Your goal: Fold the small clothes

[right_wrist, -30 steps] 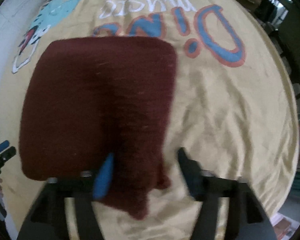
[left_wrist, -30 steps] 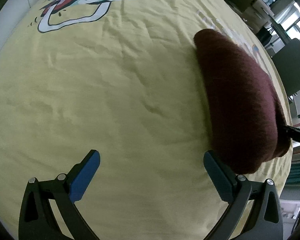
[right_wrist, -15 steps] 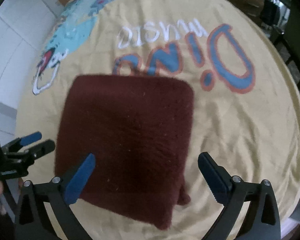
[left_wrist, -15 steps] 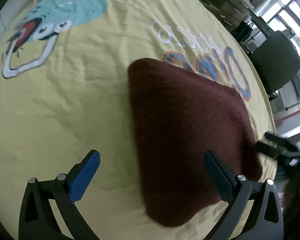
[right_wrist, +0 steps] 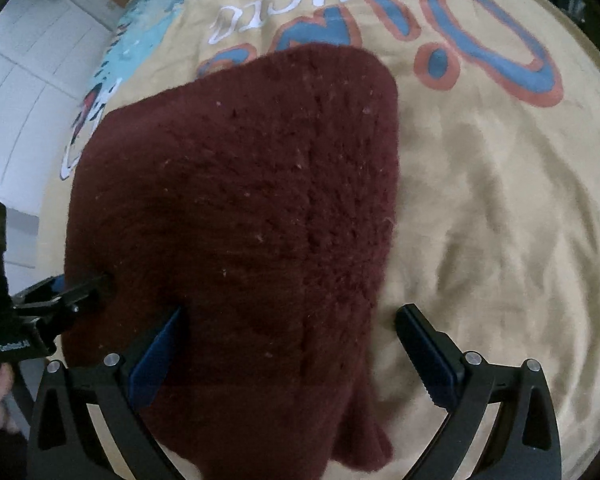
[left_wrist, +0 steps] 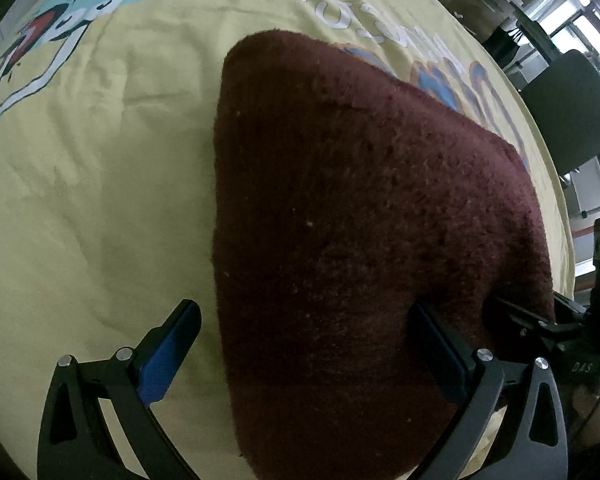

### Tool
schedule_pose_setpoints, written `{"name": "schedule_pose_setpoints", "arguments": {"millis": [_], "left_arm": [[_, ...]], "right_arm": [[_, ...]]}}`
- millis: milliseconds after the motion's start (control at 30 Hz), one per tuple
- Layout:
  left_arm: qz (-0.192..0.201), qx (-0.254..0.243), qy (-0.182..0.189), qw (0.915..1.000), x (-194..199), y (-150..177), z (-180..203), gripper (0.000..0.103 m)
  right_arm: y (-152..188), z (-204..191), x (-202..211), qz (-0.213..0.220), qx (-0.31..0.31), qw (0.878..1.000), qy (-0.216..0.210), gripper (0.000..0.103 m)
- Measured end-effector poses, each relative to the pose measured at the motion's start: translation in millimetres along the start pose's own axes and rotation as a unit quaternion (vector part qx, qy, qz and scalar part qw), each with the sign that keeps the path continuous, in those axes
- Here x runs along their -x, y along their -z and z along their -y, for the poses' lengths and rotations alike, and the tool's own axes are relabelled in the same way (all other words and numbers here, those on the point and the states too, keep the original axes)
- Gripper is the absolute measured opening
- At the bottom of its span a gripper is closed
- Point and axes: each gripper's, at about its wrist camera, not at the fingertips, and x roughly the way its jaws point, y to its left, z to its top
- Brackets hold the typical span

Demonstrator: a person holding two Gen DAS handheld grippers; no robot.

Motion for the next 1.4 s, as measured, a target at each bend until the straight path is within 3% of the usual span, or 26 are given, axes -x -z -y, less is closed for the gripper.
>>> {"name": "schedule_pose_setpoints", "arguments": {"millis": [200, 267, 367, 467, 533, 633, 700, 800, 900, 1100, 1300, 1400], "left_arm": [[0.019, -0.03, -0.011, 0.9993, 0, 5, 14, 0.103], [0.014, -0.032, -0.003, 0.9994, -4, 5, 14, 0.103], [0.003, -0.017, 0.022, 0.9996, -11, 6, 13, 0.099], [0.007, -0.03, 0.031, 0.999, -7, 6, 18, 0.083], [0.011, -0.045, 0.034, 0.9983, -1, 4, 24, 0.061], [0.022, -0.07, 0.037, 0.9966, 11, 1, 32, 0.046], [0.028, -0.075, 0.051, 0.9954, 25, -1, 30, 0.043], [0.044, -0.087, 0.075, 0.9924, 54, -3, 24, 0.041], [0.063, -0.108, 0.068, 0.9898, 84, -3, 17, 0.041], [0.09, -0.103, 0.053, 0.9892, 122, 4, -26, 0.041], [0.089, -0.068, 0.033, 0.9932, 114, 33, -87, 0.043], [0.069, -0.043, 0.034, 0.9961, 88, 46, -108, 0.048]], "right_arm": [[-1, -6, -2, 0.0, 0.0, 1.0, 0.009, 0.101], [-2, -7, -3, -0.007, -0.008, 1.0, -0.01, 0.086], [-3, -15, 0, -0.007, -0.002, 1.0, -0.011, 0.073], [-4, -21, 3, -0.003, -0.001, 1.0, -0.005, 0.059], [-2, -25, 7, 0.007, -0.002, 1.0, 0.003, 0.052], [-1, -36, 17, 0.023, 0.004, 1.0, 0.017, 0.046], [-2, -44, 27, 0.035, 0.007, 0.999, 0.014, 0.044], [-2, -56, 48, 0.056, 0.016, 0.998, 0.0, 0.043], [-3, -82, 63, 0.067, 0.04, 0.997, -0.007, 0.043], [-8, -149, 60, 0.073, 0.08, 0.994, -0.019, 0.043], [-2, -193, 14, 0.049, 0.097, 0.994, -0.001, 0.044], [11, -193, -23, 0.019, 0.093, 0.995, 0.038, 0.047]]}}
